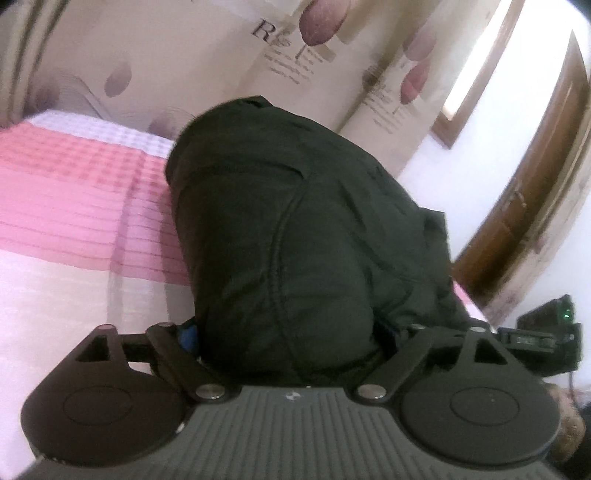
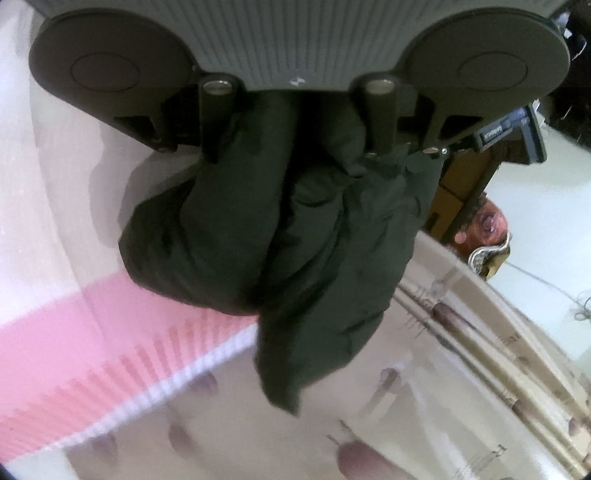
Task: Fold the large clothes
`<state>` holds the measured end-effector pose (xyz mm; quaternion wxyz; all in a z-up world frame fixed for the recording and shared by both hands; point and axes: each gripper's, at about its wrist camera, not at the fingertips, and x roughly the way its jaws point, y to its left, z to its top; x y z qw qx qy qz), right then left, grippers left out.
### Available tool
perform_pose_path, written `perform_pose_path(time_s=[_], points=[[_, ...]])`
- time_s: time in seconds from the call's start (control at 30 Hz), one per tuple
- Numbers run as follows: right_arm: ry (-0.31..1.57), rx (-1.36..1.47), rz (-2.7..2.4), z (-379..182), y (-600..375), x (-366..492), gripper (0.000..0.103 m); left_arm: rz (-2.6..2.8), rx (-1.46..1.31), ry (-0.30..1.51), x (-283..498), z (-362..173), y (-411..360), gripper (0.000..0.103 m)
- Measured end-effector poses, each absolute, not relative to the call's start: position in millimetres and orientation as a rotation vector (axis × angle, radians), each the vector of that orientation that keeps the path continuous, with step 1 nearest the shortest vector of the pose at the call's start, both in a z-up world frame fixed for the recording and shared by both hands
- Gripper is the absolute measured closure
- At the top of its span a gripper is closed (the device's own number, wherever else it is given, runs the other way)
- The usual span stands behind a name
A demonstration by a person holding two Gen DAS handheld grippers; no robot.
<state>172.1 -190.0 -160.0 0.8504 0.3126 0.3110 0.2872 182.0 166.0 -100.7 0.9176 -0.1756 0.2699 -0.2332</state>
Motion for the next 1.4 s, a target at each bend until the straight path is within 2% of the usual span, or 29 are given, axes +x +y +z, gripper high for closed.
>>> perform_pose_path(time_s=[0.07,0.1,0.23,0.43,0.5,0.53,0.63,1.03,1.4], points=[[0.649,0.676,0.593,-164.1,-190.0,172.2,0.058,-0.442,-0.332,0.519,175.2,-100.7,163.4,0.008],[0.648,0.670,0.590,-164.3,-189.7,172.9,0.056,-0.401,-0.285,0.483,167.9,-99.0,159.1,0.001],[0.627,0.681,0.564,-155.6,-191.6,169.4,0.040,-0.224,-0.115,0.363,137.5,-86.7,140.2,0.000],[0.413,0.492,0.454,-114.6,-188.7,108.5,0.038,-0.058,-0.058,0.266,96.1,-61.5,127.3,0.000],[0.326,0.395,0.399,-101.4,-178.9,78.3,0.026,-0.006,-0.056,0.237,84.6,-49.9,122.3,0.000],[0.277,0.354,0.372,-96.5,-173.7,63.6,0.017,0.020,-0.060,0.223,79.3,-44.6,119.6,0.000],[0.125,0.274,0.363,-86.3,-163.0,20.8,0.010,0.127,-0.096,0.181,62.3,-27.0,109.1,0.000],[0.085,0.259,0.411,-68.8,-146.6,-27.6,0.008,0.171,-0.086,0.082,8.7,37.8,97.2,0.000],[0.092,0.224,0.409,-66.4,-133.2,-36.2,0.007,0.206,-0.082,0.126,-4.0,35.3,90.1,0.000]])
